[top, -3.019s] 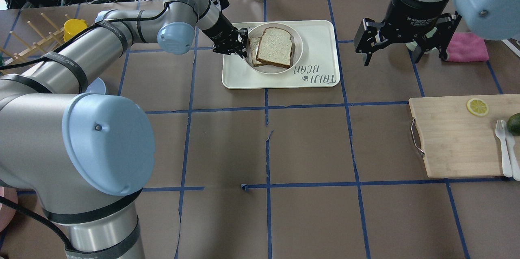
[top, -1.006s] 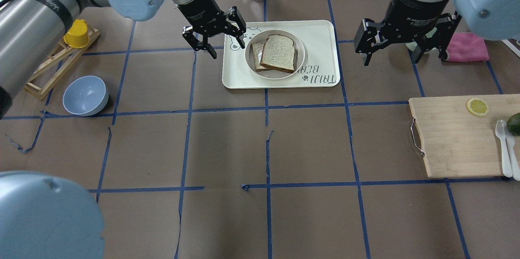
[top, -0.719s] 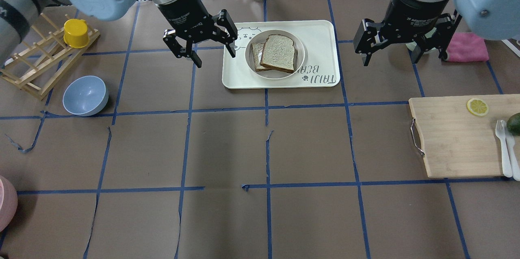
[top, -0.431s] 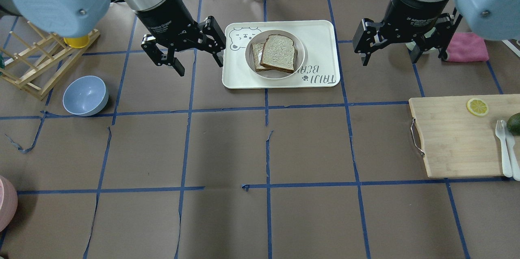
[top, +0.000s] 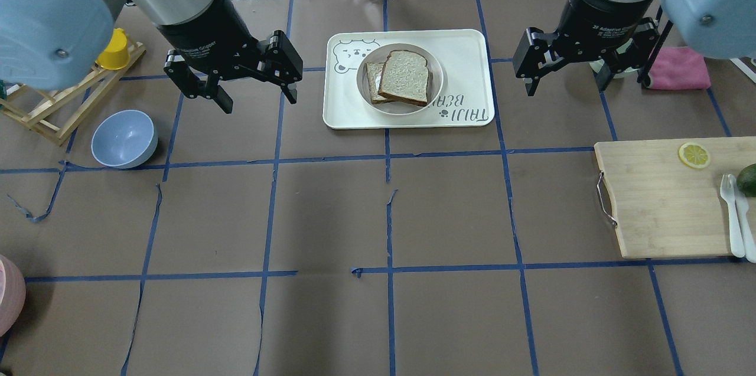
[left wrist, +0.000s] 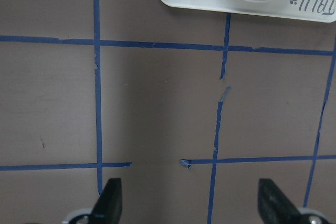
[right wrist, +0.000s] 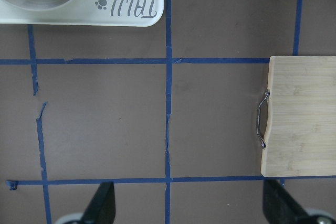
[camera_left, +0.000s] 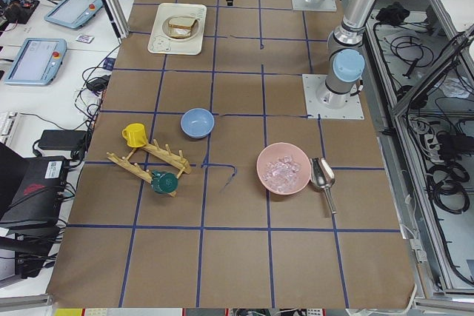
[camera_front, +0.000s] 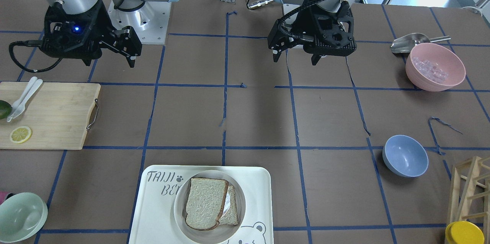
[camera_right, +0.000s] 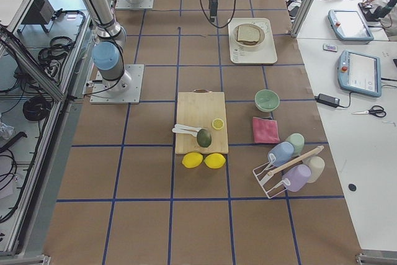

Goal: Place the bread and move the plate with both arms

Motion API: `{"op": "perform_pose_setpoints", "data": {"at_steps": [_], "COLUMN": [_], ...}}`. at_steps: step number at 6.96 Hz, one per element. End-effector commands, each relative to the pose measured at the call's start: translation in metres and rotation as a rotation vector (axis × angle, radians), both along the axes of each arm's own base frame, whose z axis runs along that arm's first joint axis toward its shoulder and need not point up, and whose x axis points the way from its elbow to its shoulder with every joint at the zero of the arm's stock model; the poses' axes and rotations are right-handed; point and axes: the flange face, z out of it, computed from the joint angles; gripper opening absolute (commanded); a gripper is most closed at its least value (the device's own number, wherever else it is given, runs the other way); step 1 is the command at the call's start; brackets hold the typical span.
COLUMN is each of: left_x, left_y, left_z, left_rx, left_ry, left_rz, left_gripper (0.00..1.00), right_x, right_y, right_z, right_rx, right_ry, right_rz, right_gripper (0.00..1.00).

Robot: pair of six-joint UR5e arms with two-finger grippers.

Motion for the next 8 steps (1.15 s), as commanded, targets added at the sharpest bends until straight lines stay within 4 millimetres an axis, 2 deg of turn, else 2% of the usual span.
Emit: {"op": "perform_pose_setpoints", "data": {"at_steps": [1, 2, 3, 8], "left_x": [0.0176, 0.0214, 0.0209, 0.0221], "left_y": [-0.0101, -0.0159, -0.0143, -0.0127], "left_z": [0.0138, 0.0185, 0.0141, 0.016], "left_rx": [-0.102, -0.145, -0.141, -0.142], "left_ry": [-0.087, -0.09, -0.09, -0.092], "left_rz": [-0.097, -0.09, -0.075, -0.052], "left_gripper": [1.0, 1.0, 1.0, 1.0], "right_x": [-0.0001, -0.0001, -0.0001, -0.0001], "right_y": [-0.0005, -0.0005, -0.0005, -0.0005], "right_z": [0.0, 0.0, 0.0, 0.0], "right_rx": [-0.003, -0.003, -0.003, -0.003], "right_ry": [0.001, 0.001, 0.001, 0.001], "right_rz": [0.001, 0.001, -0.001, -0.005], "right_gripper": [1.0, 1.0, 1.0, 1.0]}}
